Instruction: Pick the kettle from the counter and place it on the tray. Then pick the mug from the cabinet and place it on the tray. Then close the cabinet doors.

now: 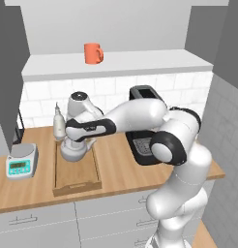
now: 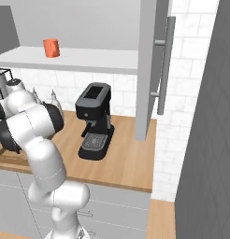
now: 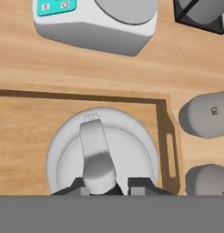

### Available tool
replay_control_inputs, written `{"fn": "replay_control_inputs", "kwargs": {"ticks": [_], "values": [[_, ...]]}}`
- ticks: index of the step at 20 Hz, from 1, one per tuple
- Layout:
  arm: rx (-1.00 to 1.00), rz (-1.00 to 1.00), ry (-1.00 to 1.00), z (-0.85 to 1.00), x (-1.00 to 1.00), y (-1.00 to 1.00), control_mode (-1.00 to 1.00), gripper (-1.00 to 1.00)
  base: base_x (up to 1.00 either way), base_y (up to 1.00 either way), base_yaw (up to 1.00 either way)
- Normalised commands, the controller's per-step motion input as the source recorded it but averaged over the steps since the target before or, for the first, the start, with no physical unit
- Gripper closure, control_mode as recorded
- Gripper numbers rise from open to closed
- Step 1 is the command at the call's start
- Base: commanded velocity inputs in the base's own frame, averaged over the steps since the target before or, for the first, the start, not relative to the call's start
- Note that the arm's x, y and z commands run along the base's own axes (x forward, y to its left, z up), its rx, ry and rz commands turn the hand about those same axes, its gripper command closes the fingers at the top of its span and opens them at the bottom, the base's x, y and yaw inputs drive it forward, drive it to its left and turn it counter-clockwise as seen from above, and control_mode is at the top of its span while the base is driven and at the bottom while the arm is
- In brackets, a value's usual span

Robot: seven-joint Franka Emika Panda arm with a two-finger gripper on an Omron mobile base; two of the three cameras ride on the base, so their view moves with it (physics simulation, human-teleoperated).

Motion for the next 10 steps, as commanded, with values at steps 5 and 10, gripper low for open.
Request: {"fn": "replay_control_inputs", "kwargs": {"ticks": [5, 10], "values": [[0.0, 0.0, -0.01, -0.29, 0.01, 0.0, -1.0, -1.0, 0.0, 0.0, 0.0], [0.0, -0.02, -0.1, -0.24, 0.0, 0.0, -1.0, -1.0, 0.0, 0.0, 0.0]]}}
